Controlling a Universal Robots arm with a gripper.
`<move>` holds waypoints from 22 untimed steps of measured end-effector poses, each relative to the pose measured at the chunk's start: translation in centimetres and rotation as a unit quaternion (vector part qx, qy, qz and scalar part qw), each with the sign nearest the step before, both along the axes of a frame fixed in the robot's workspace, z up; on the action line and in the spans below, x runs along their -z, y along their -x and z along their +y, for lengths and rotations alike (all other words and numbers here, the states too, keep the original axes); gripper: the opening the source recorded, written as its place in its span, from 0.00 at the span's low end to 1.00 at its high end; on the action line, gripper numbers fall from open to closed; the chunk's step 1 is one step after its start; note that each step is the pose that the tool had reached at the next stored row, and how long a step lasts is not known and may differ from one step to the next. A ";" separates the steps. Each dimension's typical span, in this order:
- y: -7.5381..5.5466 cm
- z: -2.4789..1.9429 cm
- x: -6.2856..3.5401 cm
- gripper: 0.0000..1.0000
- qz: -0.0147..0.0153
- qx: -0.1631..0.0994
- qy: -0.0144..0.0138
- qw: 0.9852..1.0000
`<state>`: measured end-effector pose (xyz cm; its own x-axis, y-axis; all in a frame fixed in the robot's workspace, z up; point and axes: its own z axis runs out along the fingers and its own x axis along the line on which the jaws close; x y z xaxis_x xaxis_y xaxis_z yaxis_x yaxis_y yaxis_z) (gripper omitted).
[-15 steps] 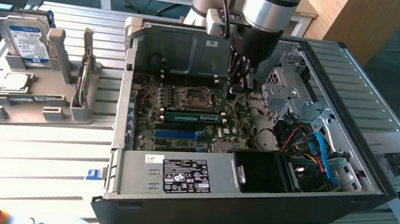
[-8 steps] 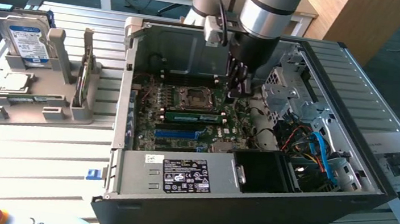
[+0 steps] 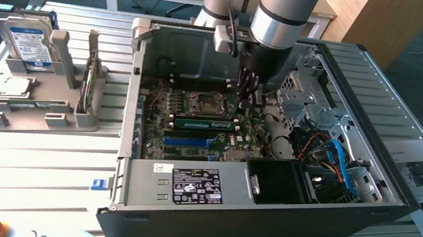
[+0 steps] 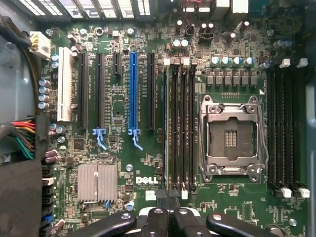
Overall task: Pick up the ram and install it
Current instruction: 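Press down the ram until it locks into place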
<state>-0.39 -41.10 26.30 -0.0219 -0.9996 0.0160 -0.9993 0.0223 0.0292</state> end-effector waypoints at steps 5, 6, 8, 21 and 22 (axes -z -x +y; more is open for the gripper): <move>0.0 0.00 0.31 0.10 0.000 0.000 0.000 1.000; 0.0 0.00 0.31 0.10 0.000 0.000 0.000 1.000; -0.4 0.00 0.31 0.10 0.001 0.000 0.000 1.000; -0.6 0.00 1.81 0.10 0.000 0.000 0.000 1.000; -0.6 -0.01 1.85 0.10 0.000 0.000 0.000 1.000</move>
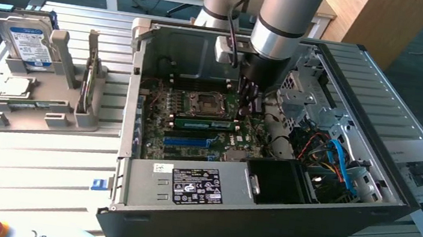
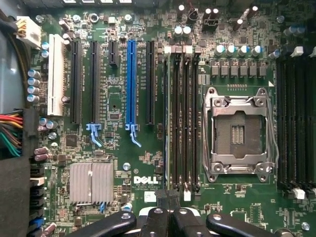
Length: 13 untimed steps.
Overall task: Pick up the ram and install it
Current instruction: 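Press down the ram until it locks into place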
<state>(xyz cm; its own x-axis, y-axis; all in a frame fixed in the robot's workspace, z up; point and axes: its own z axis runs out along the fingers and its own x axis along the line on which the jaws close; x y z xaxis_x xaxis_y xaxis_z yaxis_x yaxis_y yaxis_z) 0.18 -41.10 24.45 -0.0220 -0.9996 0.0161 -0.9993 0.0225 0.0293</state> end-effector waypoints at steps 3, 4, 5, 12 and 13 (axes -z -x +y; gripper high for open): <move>0.0 0.00 0.00 0.10 0.000 0.000 0.000 1.000; 0.0 0.04 0.04 0.10 0.000 0.000 0.000 1.000; 0.0 0.13 0.09 0.10 0.000 0.000 0.000 1.000; 0.0 0.47 0.27 0.10 0.000 0.000 0.000 1.000; 0.0 0.48 0.37 0.10 -0.001 0.000 0.000 1.000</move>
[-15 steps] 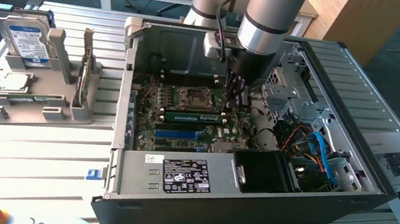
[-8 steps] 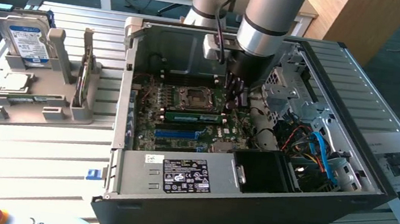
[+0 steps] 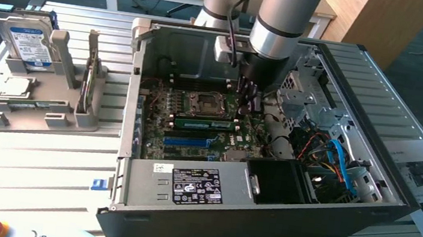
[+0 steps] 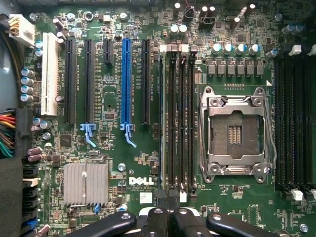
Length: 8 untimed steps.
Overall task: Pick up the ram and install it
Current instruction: 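Press down the ram until it locks into place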
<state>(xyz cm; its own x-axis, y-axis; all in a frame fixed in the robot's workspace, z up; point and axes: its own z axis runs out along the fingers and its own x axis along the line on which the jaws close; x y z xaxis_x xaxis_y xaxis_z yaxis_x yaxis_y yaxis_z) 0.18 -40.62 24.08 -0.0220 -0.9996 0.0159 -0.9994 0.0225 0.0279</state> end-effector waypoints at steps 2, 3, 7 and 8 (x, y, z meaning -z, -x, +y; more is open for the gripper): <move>0.0 0.01 0.36 0.10 -0.001 0.000 0.000 1.000; 0.0 0.02 0.54 0.10 -0.001 0.000 0.000 1.000; 0.0 0.07 1.22 0.10 -0.001 0.000 0.000 1.000; 0.0 0.08 1.37 0.10 -0.001 0.000 0.000 1.000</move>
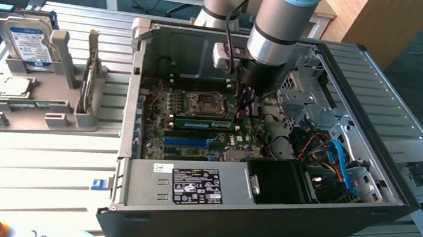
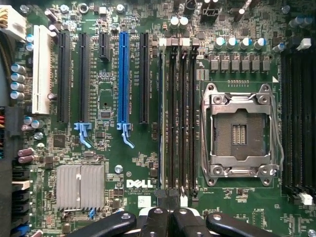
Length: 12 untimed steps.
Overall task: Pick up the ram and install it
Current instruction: 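Press down the ram until it locks into place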
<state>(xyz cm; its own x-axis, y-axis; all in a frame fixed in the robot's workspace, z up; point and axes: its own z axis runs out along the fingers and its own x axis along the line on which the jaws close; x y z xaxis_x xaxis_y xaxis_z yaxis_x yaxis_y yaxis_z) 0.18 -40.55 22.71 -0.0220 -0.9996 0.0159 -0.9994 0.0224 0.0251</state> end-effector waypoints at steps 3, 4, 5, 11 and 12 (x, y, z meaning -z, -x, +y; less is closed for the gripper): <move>0.0 0.00 0.09 0.10 0.000 0.000 0.000 1.000; 0.0 0.00 0.08 0.10 0.000 0.000 0.000 1.000; 0.0 0.00 0.09 0.10 0.000 0.000 0.000 1.000; 0.0 0.00 0.33 0.10 0.000 0.000 0.000 1.000; 0.0 0.00 0.34 0.10 0.000 0.000 0.000 1.000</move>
